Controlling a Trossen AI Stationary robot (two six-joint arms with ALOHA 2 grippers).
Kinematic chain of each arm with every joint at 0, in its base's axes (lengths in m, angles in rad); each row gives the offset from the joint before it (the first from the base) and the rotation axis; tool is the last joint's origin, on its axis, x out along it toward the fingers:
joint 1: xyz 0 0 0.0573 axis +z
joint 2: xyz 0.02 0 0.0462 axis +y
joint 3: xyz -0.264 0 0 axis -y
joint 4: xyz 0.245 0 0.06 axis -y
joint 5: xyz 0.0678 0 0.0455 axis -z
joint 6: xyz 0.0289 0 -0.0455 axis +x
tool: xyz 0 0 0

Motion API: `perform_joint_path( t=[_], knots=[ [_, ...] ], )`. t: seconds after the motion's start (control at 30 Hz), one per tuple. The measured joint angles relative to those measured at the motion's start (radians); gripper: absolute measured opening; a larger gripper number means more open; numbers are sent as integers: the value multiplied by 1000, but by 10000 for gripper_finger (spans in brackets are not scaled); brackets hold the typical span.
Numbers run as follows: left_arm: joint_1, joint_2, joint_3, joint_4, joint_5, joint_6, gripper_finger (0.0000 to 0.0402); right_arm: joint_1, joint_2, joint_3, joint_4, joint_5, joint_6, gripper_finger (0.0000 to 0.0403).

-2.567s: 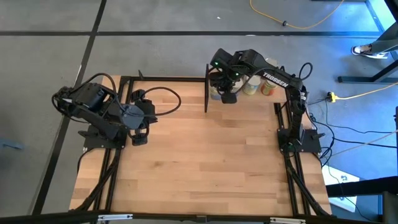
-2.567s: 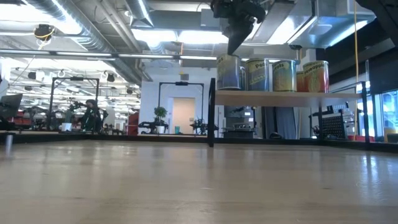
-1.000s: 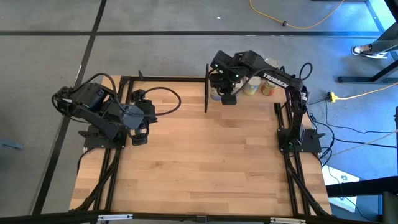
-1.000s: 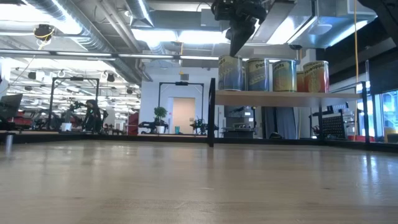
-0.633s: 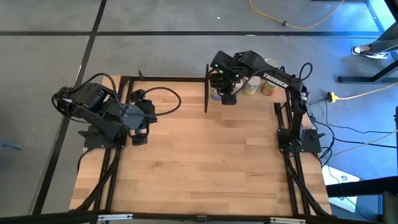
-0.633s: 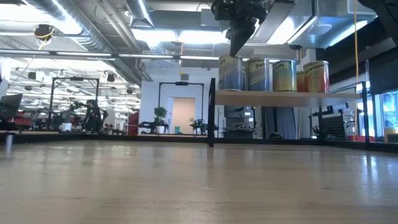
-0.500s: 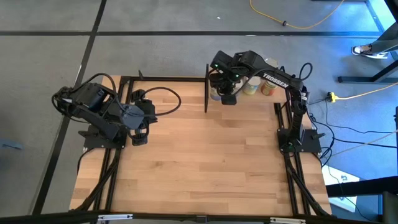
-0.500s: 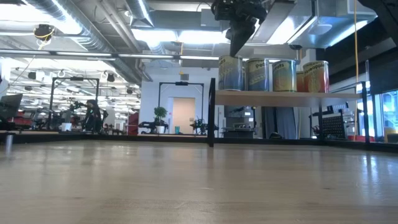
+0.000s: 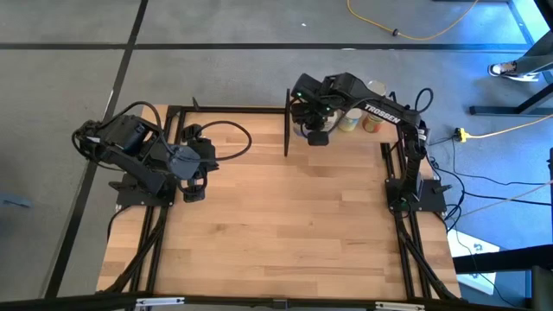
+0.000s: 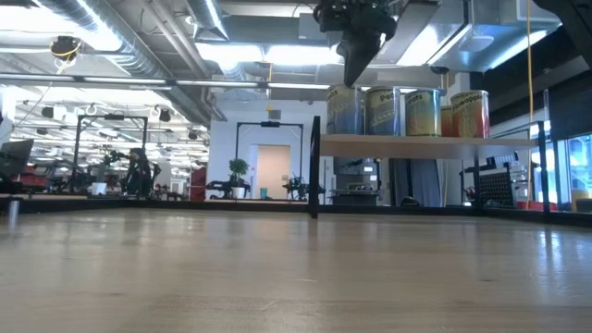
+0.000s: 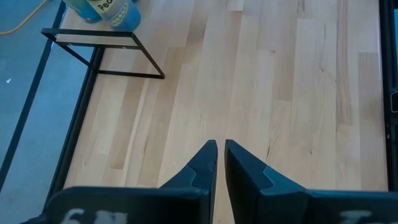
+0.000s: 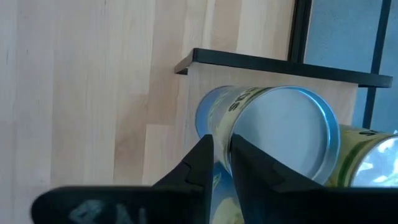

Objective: Pick and place cans onto a shelf
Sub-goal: Put the canned peas on the shelf, then adjust the canned goods on the shelf

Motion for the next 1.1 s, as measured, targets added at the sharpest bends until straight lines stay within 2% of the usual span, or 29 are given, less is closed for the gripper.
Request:
perform_joint_path(
  t=[0.47,0.8,0.9,1.0,1.1],
  knots=[
    [0,0,0,0,28,0,25,24,-5,3,-27,0,-3,58],
    [0,0,0,0,50,0,25,24,-8,87,-35,0,-4,58],
    [0,0,0,0,17,1,25,29,-8,154,-55,0,-4,58],
    [15,0,0,0,-62,49,25,47,-8,248,-88,2,-4,58],
    [59,0,0,3,-131,83,25,70,-76,208,-36,-2,-13,58]
  ],
)
